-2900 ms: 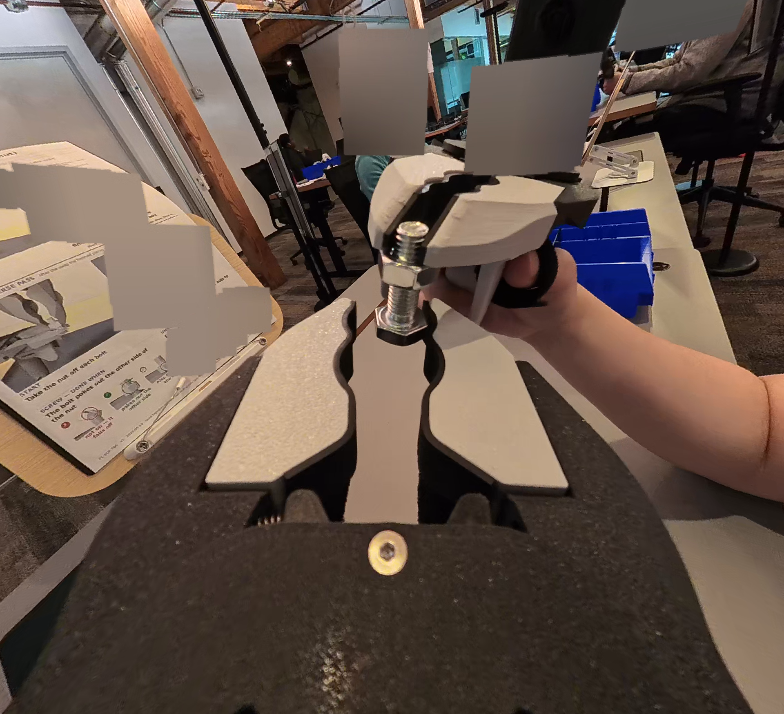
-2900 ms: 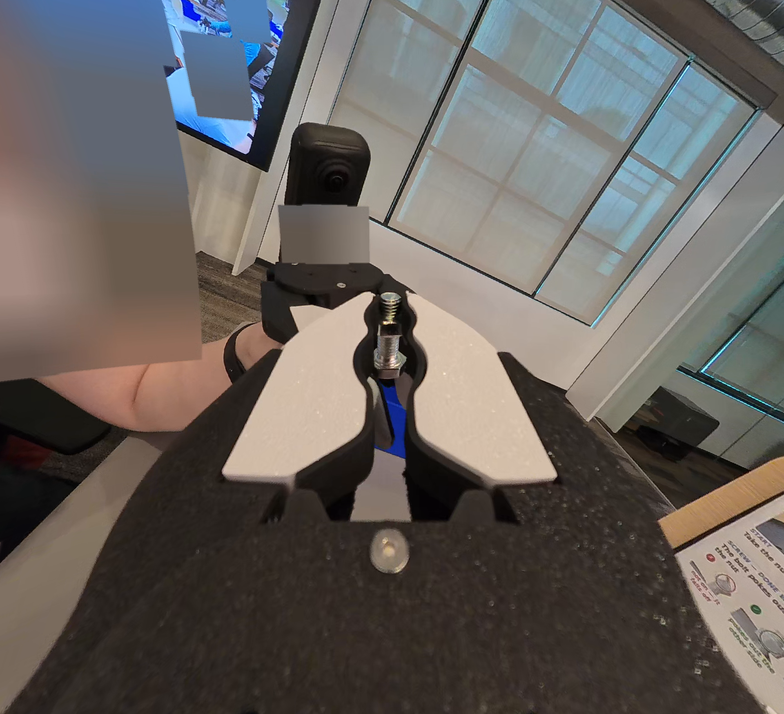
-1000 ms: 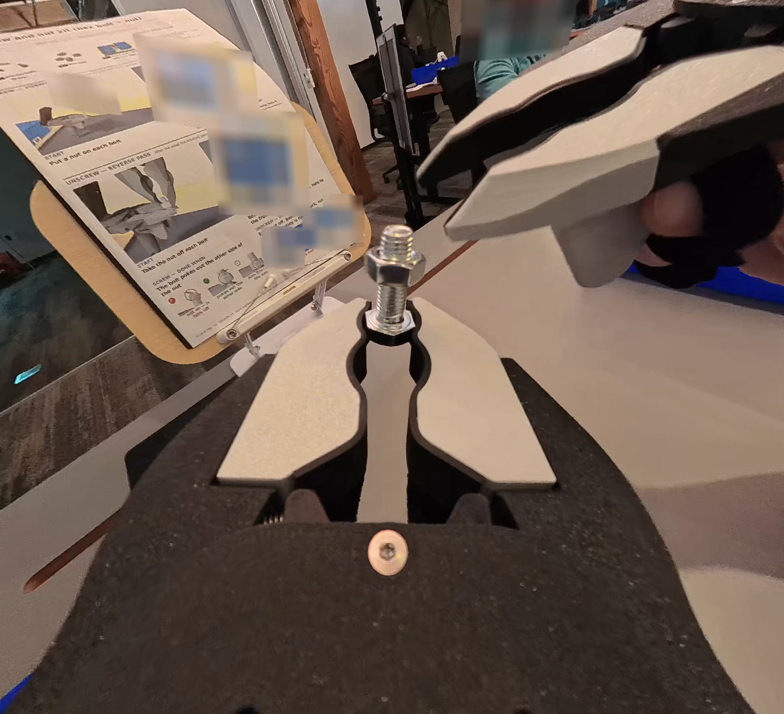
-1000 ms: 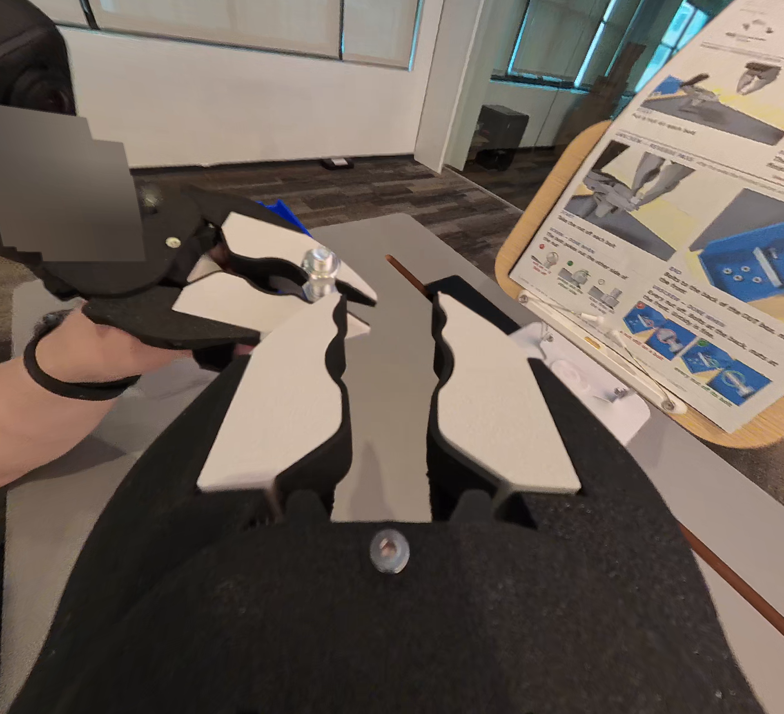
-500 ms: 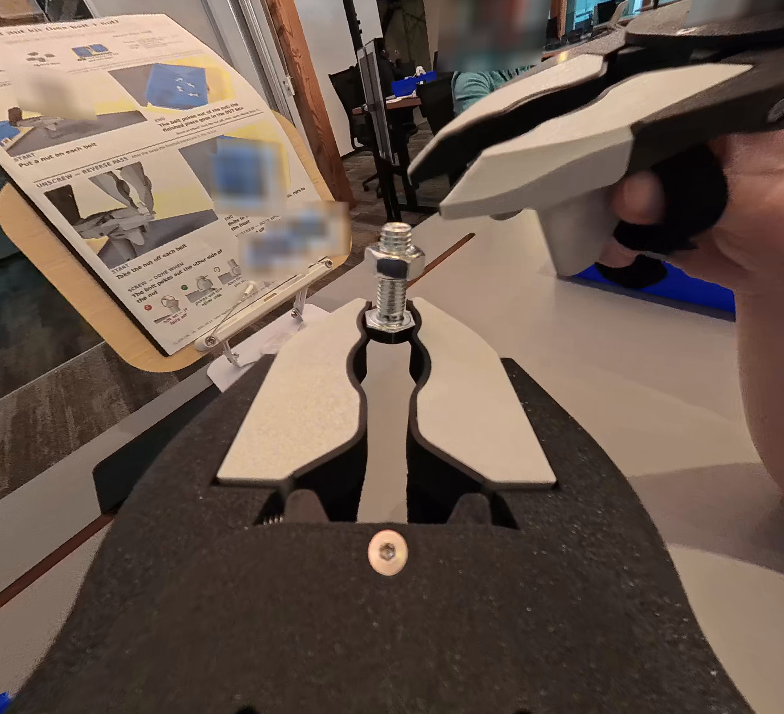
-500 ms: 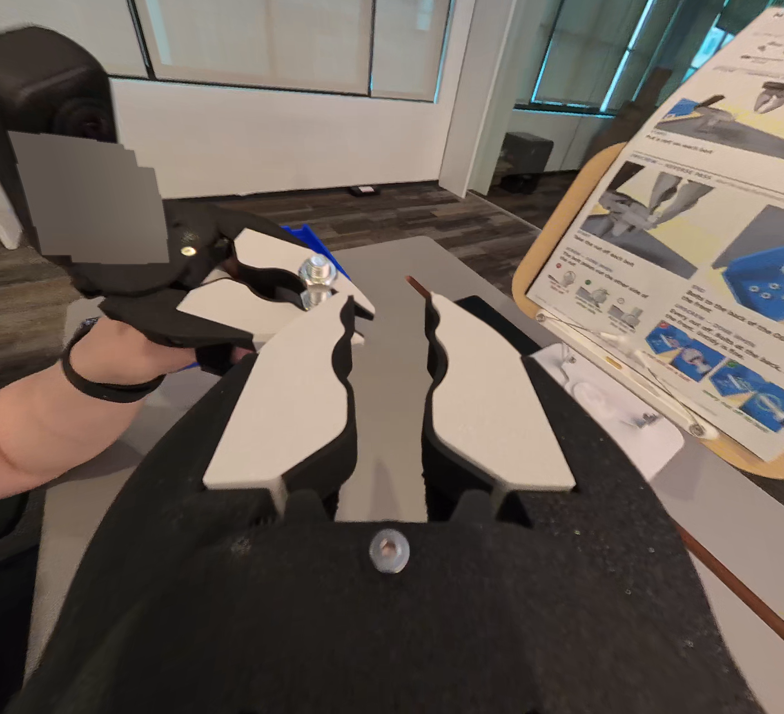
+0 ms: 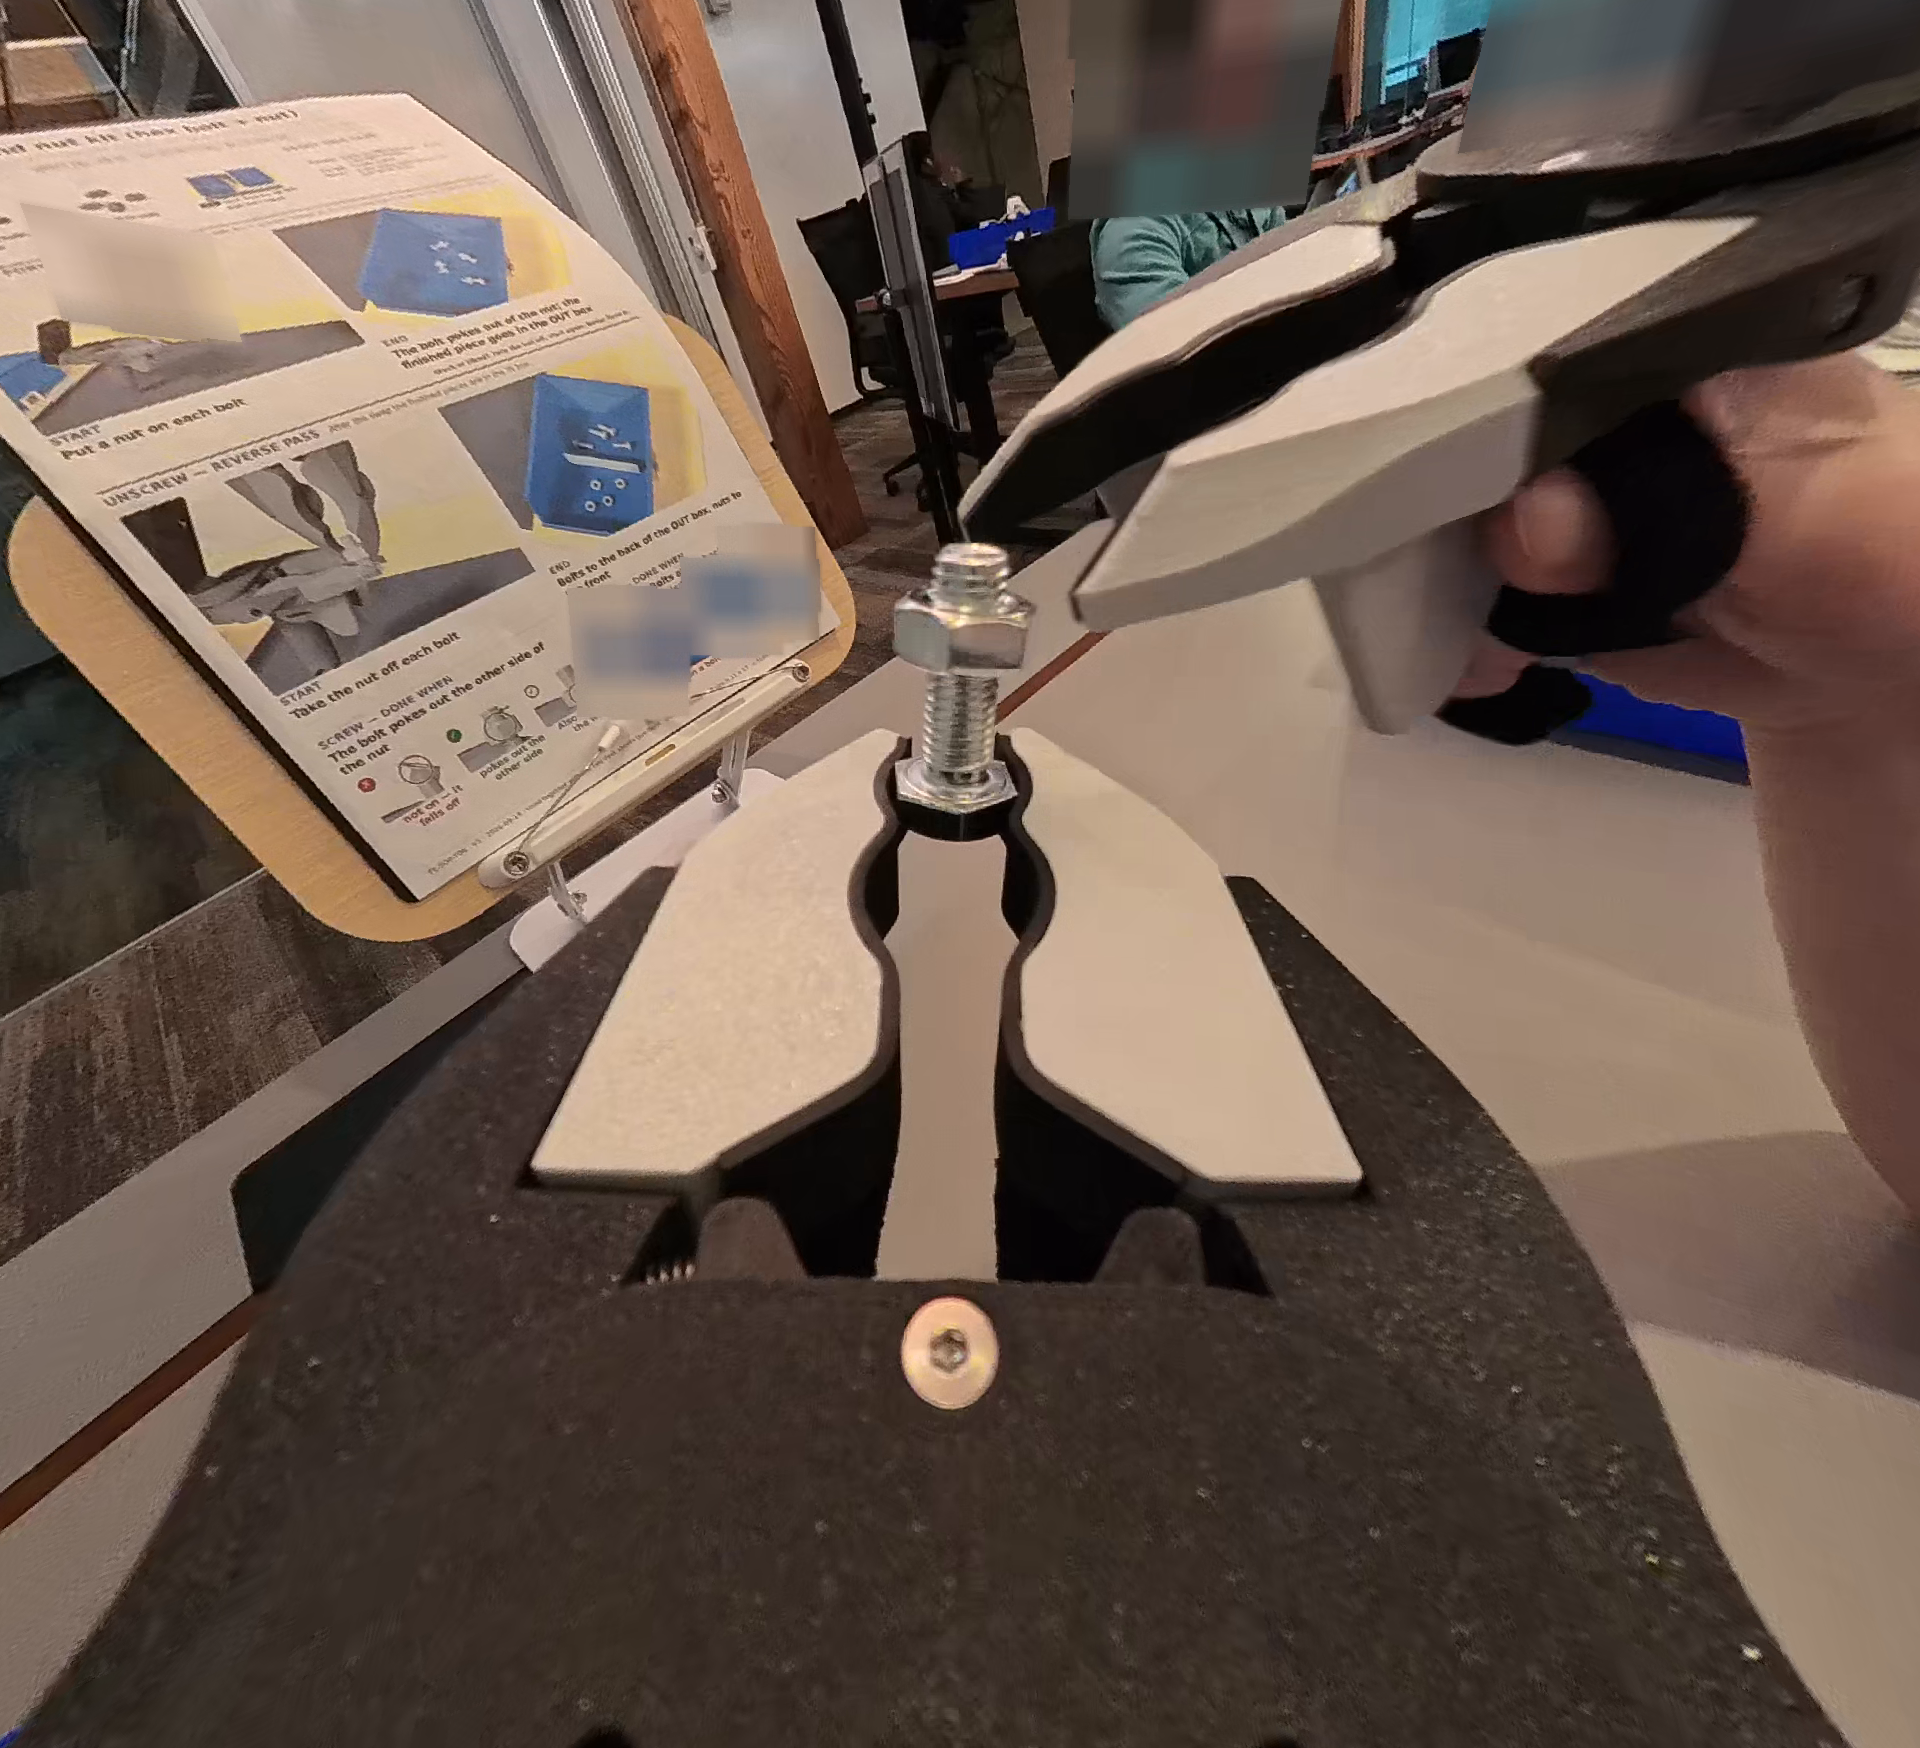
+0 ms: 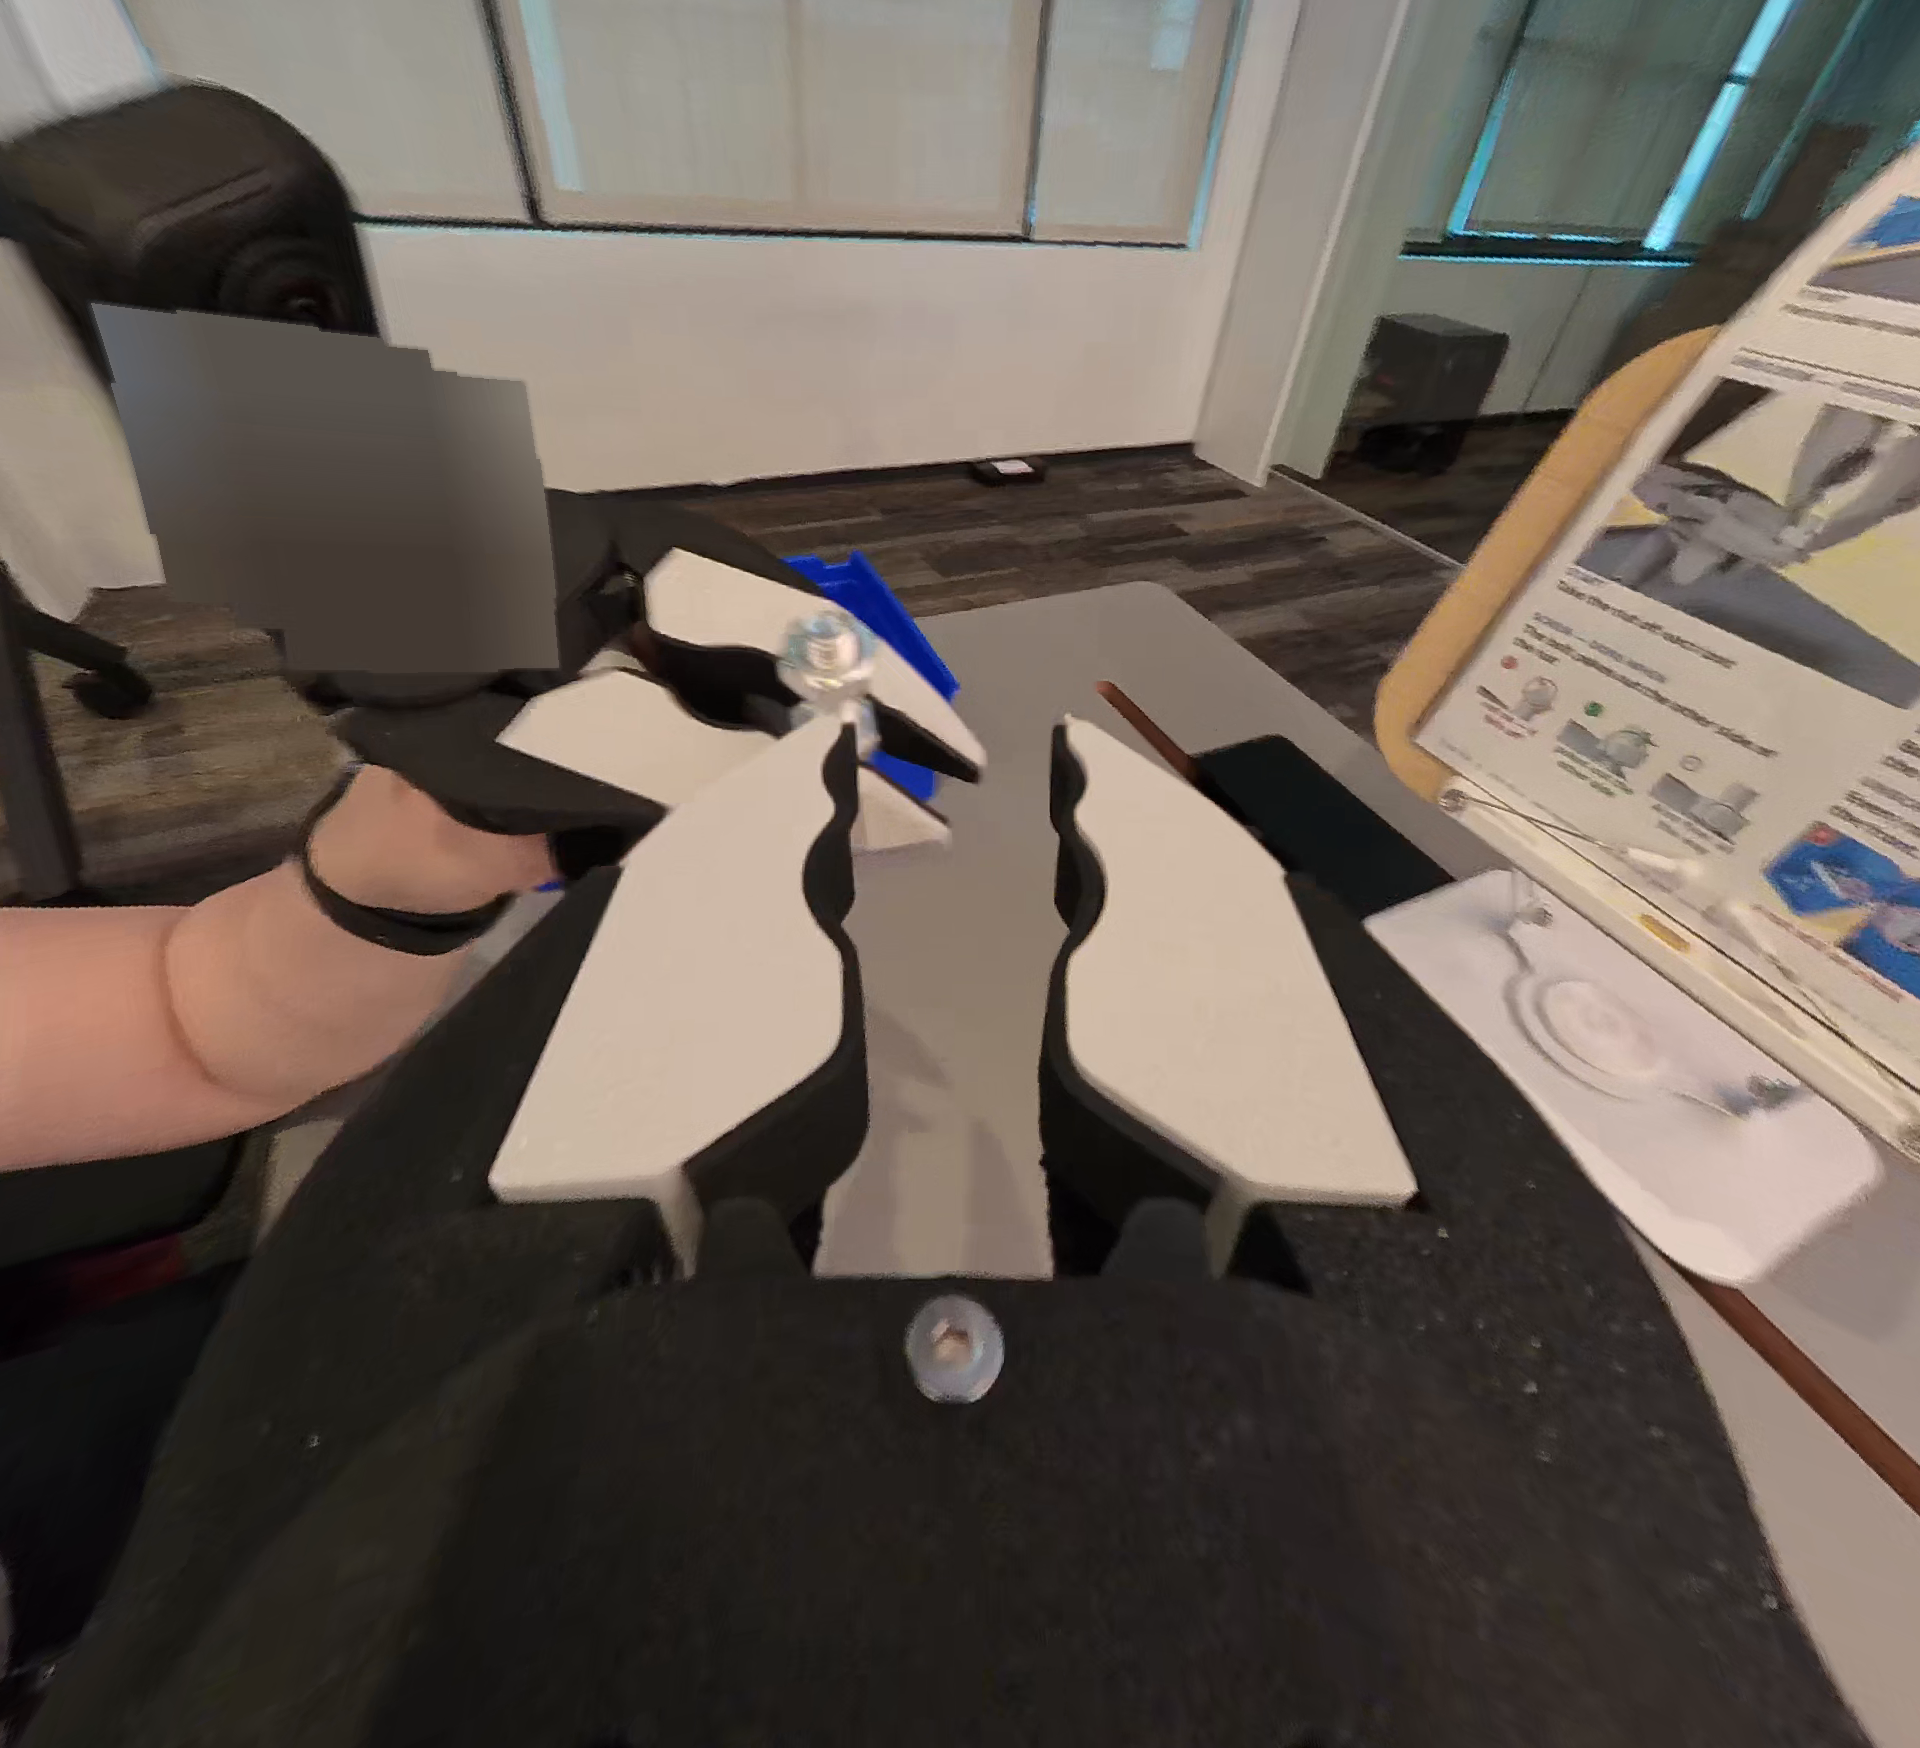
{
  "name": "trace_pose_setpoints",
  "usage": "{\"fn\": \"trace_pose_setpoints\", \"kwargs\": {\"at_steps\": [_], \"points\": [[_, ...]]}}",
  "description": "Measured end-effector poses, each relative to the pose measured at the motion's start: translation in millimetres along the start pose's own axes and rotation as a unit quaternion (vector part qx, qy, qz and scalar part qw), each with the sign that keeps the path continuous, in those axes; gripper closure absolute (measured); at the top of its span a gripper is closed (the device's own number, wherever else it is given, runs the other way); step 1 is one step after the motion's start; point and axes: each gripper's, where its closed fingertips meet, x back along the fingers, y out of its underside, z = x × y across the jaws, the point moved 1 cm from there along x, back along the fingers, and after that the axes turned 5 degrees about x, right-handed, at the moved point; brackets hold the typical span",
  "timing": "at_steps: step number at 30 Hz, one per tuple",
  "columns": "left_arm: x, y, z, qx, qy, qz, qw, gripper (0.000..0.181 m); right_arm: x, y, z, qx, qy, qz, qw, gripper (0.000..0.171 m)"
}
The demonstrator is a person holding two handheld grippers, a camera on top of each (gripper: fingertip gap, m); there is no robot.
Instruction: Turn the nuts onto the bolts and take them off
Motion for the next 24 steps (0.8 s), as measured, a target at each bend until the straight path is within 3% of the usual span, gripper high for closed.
{"fn": "trace_pose_setpoints", "kwargs": {"at_steps": [3, 8, 11, 16, 19, 22, 24], "points": [[-1.4, 1.0, 3.6, -0.005, 0.004, -0.003, 1.000, 0.166, -6.3, -9.2, -20.2, -0.002, -0.043, 0.027, 0.999, 0.135], [1.0, -2.0, 4.7, -0.007, 0.003, 0.003, 1.000, 0.167, -7.6, -1.6, -6.0, 0.014, -0.001, 0.005, 1.000, 0.128], [2.5, -2.9, 4.3, 0.009, 0.016, 0.005, 1.000, 0.166, -0.3, 1.8, 7.4, -0.007, 0.014, 0.002, 1.000, 0.138], [0.9, -2.2, 6.7, 0.005, 0.017, 0.004, 1.000, 0.166, -4.7, -12.5, -20.1, -0.003, -0.048, 0.040, 0.998, 0.135], [1.7, -3.3, 9.9, 0.000, 0.016, 0.005, 1.000, 0.166, -10.6, -11.6, -14.1, 0.016, -0.004, 0.038, 0.999, 0.135], [2.7, -3.5, 6.5, -0.012, 0.004, 0.003, 1.000, 0.166, -6.6, -6.8, -10.8, -0.002, -0.019, 0.023, 1.000, 0.131], [3.8, -5.4, 5.1, -0.001, 0.007, 0.010, 1.000, 0.166, 0.3, -4.7, -5.4, -0.012, -0.020, 0.017, 1.000, 0.138]]}}
